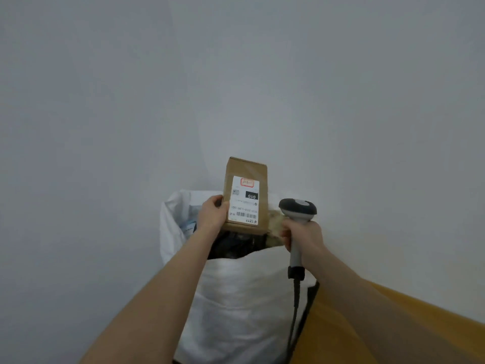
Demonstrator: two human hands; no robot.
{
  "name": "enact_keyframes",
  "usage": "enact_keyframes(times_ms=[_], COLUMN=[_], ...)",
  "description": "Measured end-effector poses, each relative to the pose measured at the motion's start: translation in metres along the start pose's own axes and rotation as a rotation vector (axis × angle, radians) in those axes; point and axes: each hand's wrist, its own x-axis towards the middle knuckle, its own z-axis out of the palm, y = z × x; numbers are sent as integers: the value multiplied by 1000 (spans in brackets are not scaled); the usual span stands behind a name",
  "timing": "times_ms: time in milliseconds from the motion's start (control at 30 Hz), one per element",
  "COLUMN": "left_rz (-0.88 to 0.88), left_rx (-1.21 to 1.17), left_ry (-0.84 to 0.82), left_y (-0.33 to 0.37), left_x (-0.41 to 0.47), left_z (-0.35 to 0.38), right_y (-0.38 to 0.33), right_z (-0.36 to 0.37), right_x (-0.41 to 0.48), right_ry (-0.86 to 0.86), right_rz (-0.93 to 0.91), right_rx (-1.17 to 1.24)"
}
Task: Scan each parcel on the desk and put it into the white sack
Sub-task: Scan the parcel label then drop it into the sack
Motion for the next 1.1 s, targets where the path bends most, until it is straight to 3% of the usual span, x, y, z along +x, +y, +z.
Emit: enact_keyframes(times_ms=[133, 233, 300, 367, 433, 500, 600, 800, 933, 1100], left_rz=[-187, -90, 62, 51, 59, 119, 90, 31, 201, 557], left_rx=[144, 426, 474, 549, 771, 920, 937, 988, 853, 725], left_ry=[11, -53, -255, -525, -653, -586, -415, -486, -275, -255], left_y=[-48, -68, -66, -62, -65, -71, -90, -105, -78, -17], left_x=[56, 71, 70, 64, 66, 73, 87, 100, 104, 73], left_z=[-54, -71, -68, -55, -39, -36, -42, -29, -3, 69], right_y=[7, 14, 18, 23, 27, 29, 36, 42, 37, 23], right_z=[67, 102, 116, 123, 126, 128, 129, 121, 104, 47], right_x=[29, 42, 47, 52, 54, 59, 67, 76, 71, 49], right_ry=[-40, -42, -34, -23, -16, -20, -8, 34, 68, 293], right_rz=[64, 110, 120, 132, 145, 157, 180, 217, 192, 122], right_rx=[-12, -21, -41, -64, -84, -83, -79, -14, 134, 299])
